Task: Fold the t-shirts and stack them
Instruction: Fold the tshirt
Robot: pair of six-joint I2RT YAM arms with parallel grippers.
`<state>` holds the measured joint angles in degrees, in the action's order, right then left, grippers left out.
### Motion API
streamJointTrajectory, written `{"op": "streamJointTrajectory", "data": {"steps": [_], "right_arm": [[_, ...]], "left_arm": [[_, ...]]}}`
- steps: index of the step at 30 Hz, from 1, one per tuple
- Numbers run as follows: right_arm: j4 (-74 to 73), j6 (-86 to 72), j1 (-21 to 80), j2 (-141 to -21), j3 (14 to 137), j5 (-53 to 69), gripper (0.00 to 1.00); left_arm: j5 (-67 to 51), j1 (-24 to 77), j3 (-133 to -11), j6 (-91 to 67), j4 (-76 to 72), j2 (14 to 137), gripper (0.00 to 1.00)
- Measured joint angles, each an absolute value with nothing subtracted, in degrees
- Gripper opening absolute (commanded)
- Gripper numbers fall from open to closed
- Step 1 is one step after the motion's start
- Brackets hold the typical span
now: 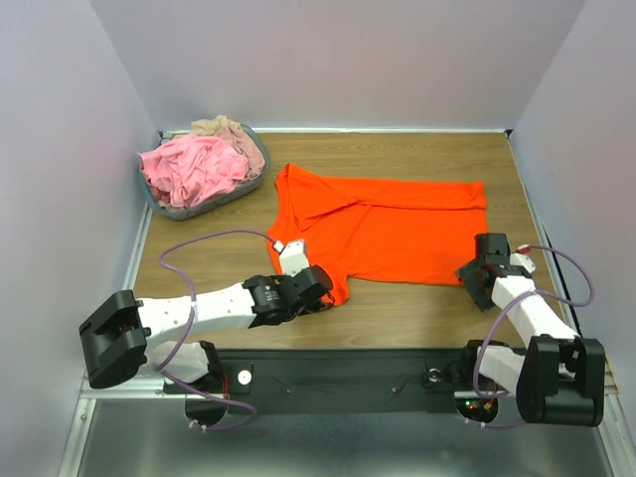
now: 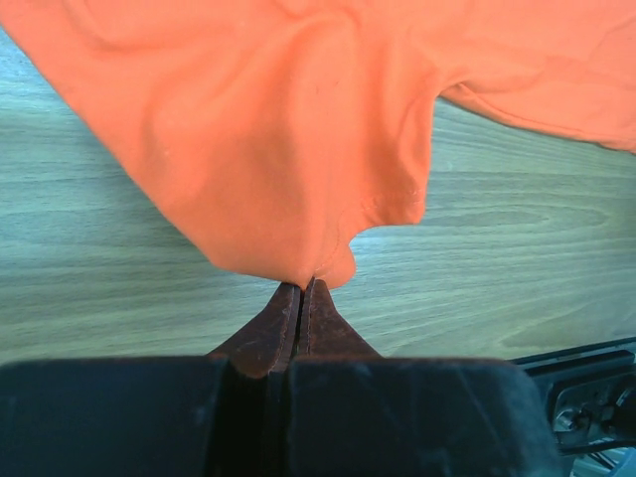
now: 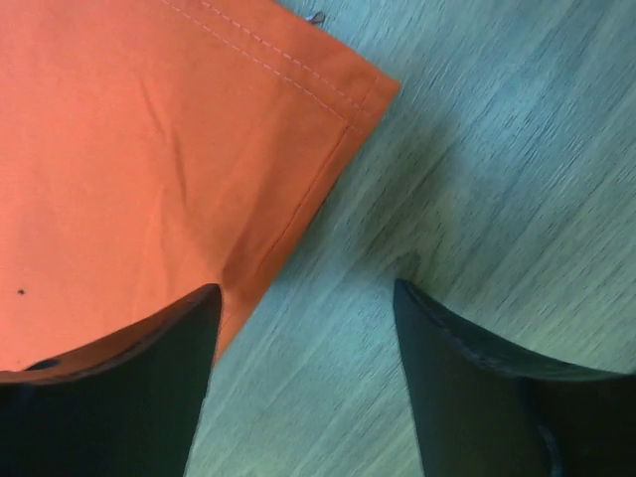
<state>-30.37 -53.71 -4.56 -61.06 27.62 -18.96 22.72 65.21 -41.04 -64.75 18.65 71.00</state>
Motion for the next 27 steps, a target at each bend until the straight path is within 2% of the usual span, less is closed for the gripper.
{"op": "streamJointTrajectory", "data": {"steps": [3, 4, 7, 12, 22, 27], "right_arm": [[-30.2, -53.4, -4.6, -62.3, 27.9, -19.1, 0.56], [-30.2, -53.3, -4.6, -62.5, 27.9, -19.1, 0.47], [-30.0, -52.7, -4.6, -63.2, 28.0, -19.5, 0.42], [-30.0, -51.7, -4.6, -63.8, 28.2, -21.4, 0.42], [-28.8, -48.8, -4.6, -68.6, 31.2, -20.8, 0.54], [-27.7, -47.6, -4.7, -67.5, 30.9, -18.7, 0.56]], "left_arm": [[22.7, 65.1, -41.0, -64.5, 18.1, 70.7, 0.0], [22.8, 65.1, -41.0, -64.4, 18.0, 70.7, 0.0], [22.7, 64.7, -41.0, -63.7, 17.5, 70.7, 0.0], [22.7, 62.8, -41.4, -62.0, 17.3, 70.8, 0.0], [22.3, 59.2, -44.4, -58.5, 15.9, 73.1, 0.0], [22.1, 59.0, -44.5, -58.1, 15.9, 73.4, 0.0]]}}
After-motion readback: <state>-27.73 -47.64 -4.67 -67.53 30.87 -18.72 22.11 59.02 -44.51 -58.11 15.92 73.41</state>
